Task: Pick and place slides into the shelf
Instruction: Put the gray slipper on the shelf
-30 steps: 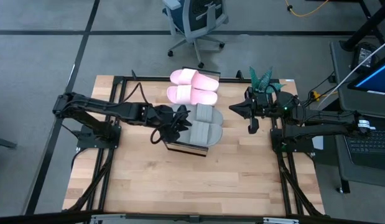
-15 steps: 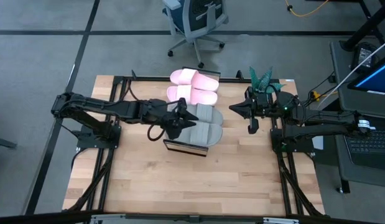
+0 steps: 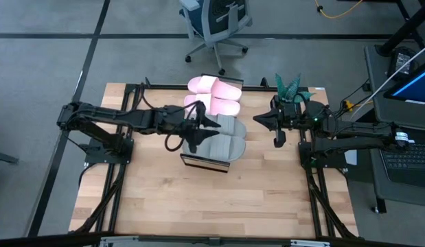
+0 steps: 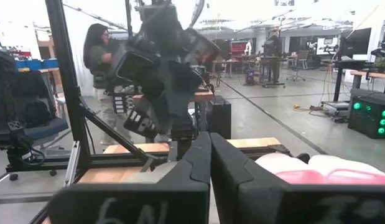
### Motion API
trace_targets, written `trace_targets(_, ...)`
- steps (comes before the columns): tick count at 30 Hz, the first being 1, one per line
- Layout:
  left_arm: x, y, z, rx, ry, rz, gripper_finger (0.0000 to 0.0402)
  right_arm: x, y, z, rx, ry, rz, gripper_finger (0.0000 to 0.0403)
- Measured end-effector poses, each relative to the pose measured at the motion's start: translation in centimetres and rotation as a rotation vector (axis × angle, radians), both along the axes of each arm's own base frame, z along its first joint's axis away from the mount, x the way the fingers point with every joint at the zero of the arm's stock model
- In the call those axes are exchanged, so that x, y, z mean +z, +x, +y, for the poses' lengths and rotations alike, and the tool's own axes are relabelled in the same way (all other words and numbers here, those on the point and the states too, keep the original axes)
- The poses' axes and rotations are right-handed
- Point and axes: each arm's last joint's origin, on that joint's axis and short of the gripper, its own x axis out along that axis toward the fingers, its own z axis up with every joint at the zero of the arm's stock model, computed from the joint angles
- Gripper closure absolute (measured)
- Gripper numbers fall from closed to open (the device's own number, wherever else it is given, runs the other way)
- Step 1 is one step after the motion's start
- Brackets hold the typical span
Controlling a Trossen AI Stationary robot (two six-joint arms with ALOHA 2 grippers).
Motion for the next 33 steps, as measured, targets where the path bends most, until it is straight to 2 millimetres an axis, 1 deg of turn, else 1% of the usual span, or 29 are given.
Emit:
trace_targets(4,0.6,-0.5,1.0,0.087,-0.219,-0.056,0.0287,0.7,0.0,0.0,0.0,-0.004,0.004,0.0398)
trace_targets(7,2.1,-1.9,1.9,0.133,-0.337,-0.124,0.0299,1.7,0.0,0.0,-0.002,-0.037,0.047,0.0398)
trace_targets(9,3.3,-3.2,2.2,0.143,-0.37,-0.173,0.0313,2.5,0.0,0.1,0.016,-0.033,0.103,0.0398)
trace_targets(12,5.0,-5.6,2.2,0.147,-0.41,-0.214,0.0333,3.8,0.1,0.4,0.052,-0.014,0.211,0.0398)
trace_targets(15,5.9,-8.0,2.3,0.17,-0.466,-0.218,0.035,4.8,0.5,0.8,0.085,0.008,0.335,0.0398)
trace_targets(19,6.4,-10.0,2.4,0.197,-0.54,-0.221,0.0365,6.2,1.6,1.5,0.131,0.03,0.478,0.0398)
trace_targets(23,6.7,-10.5,2.3,0.197,-0.564,-0.24,0.0379,7.0,3.1,2.2,0.174,0.047,0.608,0.0398)
trace_targets(27,6.4,-10.6,2.4,0.226,-0.553,-0.208,0.0392,7.5,5.0,2.8,0.201,0.073,0.733,0.0398)
trace_targets(31,5.6,-10.7,2.6,0.324,-0.528,-0.153,0.04,7.3,7.2,3.4,0.233,0.051,0.846,0.0398)
trace_targets(33,5.6,-10.8,2.6,0.333,-0.529,-0.153,0.04,6.8,8.2,3.6,0.22,0.035,0.889,0.0398)
